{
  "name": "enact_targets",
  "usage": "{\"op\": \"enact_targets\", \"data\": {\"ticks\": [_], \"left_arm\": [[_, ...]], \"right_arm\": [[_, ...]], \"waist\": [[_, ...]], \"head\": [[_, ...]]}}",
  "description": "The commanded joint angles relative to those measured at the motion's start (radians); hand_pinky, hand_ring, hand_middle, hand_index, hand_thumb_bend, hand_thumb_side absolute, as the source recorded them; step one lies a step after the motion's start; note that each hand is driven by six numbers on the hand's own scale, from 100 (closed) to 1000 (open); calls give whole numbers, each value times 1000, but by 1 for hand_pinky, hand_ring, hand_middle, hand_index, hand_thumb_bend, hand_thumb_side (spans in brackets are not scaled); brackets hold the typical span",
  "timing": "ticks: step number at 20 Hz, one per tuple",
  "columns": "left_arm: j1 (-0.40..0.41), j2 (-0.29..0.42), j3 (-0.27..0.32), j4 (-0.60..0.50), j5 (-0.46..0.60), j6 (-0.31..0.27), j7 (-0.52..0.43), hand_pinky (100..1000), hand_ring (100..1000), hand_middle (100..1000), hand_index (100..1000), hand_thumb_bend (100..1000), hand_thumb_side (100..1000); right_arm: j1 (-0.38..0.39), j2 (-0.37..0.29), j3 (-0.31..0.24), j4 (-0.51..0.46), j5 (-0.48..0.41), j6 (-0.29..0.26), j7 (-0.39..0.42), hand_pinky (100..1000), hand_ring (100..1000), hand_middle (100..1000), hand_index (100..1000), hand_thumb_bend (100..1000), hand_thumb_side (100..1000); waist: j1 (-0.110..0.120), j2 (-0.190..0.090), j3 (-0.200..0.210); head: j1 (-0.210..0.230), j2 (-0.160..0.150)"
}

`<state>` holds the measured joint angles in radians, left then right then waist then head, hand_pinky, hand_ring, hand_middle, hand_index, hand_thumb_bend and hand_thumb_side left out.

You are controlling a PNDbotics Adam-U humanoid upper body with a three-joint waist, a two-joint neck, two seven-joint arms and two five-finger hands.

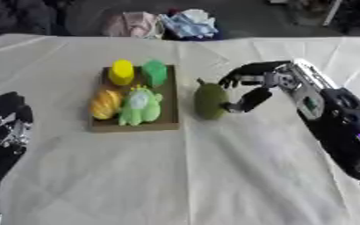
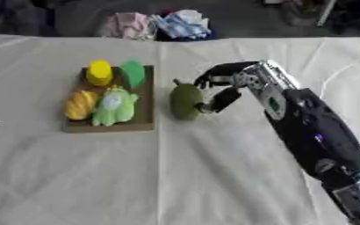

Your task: Pick up objects on the table and place them in the box.

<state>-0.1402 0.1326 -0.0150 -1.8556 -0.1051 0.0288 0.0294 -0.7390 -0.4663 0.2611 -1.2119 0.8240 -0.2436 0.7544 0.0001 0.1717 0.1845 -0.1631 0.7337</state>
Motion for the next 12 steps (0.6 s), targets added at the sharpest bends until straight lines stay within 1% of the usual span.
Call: {"op": "enact_targets", "data": {"ticks": [1,3,4,6,8,9,10,11,12], "left_arm": [[-7,12,-1,-12,5,-1,-3,720,837,729,811,239,411],[-6,12,-2,-12,5,-1,-3,720,837,729,811,238,411],[-6,12,-2,-12,5,-1,-3,720,837,730,811,238,411],[-7,11,-3,-12,6,-1,-4,721,838,730,811,237,412],[-7,11,-3,-12,6,-2,-4,721,838,730,811,236,412],[-6,11,-3,-12,6,-1,-4,721,838,730,811,236,412],[-6,11,-3,-12,6,-1,-4,721,838,730,811,235,413],[-6,12,-3,-12,7,-1,-4,721,838,730,811,234,413],[-6,11,-3,-11,7,-1,-4,720,838,730,811,233,414]], "right_arm": [[-18,2,6,-34,-40,-1,-4,817,827,802,869,151,598],[-20,15,11,-37,-47,7,-26,813,821,790,821,122,544],[-20,22,14,-35,-46,10,-39,810,815,782,790,100,491],[-22,35,23,-23,-32,13,-66,806,806,766,723,100,388],[-24,46,34,-4,-6,10,-94,801,796,748,642,100,255],[-24,50,38,6,8,6,-109,801,795,746,636,100,246],[-23,55,41,17,21,3,-125,795,785,730,574,100,144],[-22,59,43,27,34,-2,-143,789,776,711,520,100,100],[-22,63,44,35,44,-6,-161,784,768,696,483,100,100]], "waist": [[1,-28,-2],[2,-28,-2],[2,-28,-2],[2,-28,0],[2,-29,1],[2,-29,2],[1,-29,3],[1,-29,3],[0,-29,4]], "head": [[-4,-5],[-6,-5],[-6,-5],[-8,-5],[-9,-6],[-9,-6],[-9,-6],[-9,-6],[-9,-6]]}}
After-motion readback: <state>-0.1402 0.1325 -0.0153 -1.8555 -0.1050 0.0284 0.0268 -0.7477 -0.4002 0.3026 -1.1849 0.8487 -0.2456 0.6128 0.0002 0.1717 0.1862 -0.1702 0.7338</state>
